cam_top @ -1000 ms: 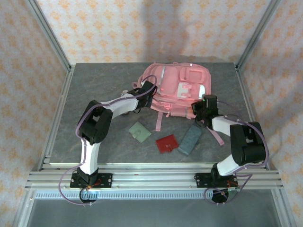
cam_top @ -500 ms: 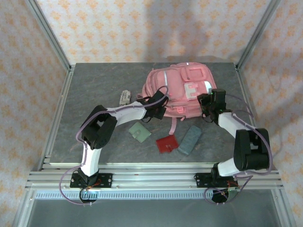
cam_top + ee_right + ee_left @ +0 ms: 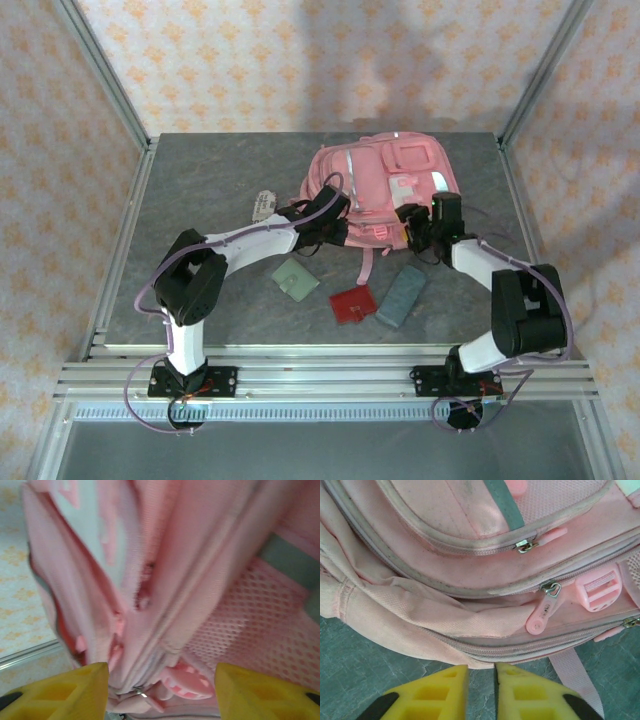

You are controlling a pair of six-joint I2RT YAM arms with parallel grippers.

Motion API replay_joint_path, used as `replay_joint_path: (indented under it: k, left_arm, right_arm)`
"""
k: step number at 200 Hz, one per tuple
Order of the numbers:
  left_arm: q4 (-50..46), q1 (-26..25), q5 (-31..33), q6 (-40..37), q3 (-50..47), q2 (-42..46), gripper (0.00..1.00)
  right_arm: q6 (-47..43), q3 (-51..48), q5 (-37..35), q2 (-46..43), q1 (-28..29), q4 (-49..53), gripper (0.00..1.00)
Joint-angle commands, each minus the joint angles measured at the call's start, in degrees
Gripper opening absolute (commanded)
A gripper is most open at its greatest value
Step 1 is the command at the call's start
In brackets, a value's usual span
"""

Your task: Pack the student bag

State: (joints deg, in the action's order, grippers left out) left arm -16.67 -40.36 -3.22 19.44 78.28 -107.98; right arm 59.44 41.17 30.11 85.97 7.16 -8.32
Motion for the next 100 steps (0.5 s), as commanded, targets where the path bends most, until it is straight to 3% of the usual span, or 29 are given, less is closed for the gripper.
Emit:
replay_joint_path:
  k: [1, 33, 53, 75, 100]
  left_arm:
    - [0.94, 0.19, -0.66, 1.56, 0.21, 1.11, 0.25]
    - [0.84, 0.02, -0.69, 1.70, 0.29, 1.46, 0.28]
    - [0.76, -0.24, -0.56, 1.82, 0.22, 1.47, 0.28]
    - [0.76, -0.42, -0.69, 2.08, -0.27, 1.48, 0.28]
    - [0.93, -0.51, -0.95, 2.18, -1.00, 1.63, 0.28]
  right_arm:
    - [2.44, -0.09, 0.08, 2.39, 0.24, -2.75, 0.57]
    - [6.57, 1.81, -1.98, 6.52, 0.14, -5.46, 0.52]
    - [15.57, 0.78, 0.21, 9.35, -0.36, -10.75, 0.45]
    - [25.33, -0.95, 2.44, 12.33, -0.48, -17.33, 0.45]
    - [23.69, 1.46, -3.09, 12.52, -0.39, -10.10, 0.45]
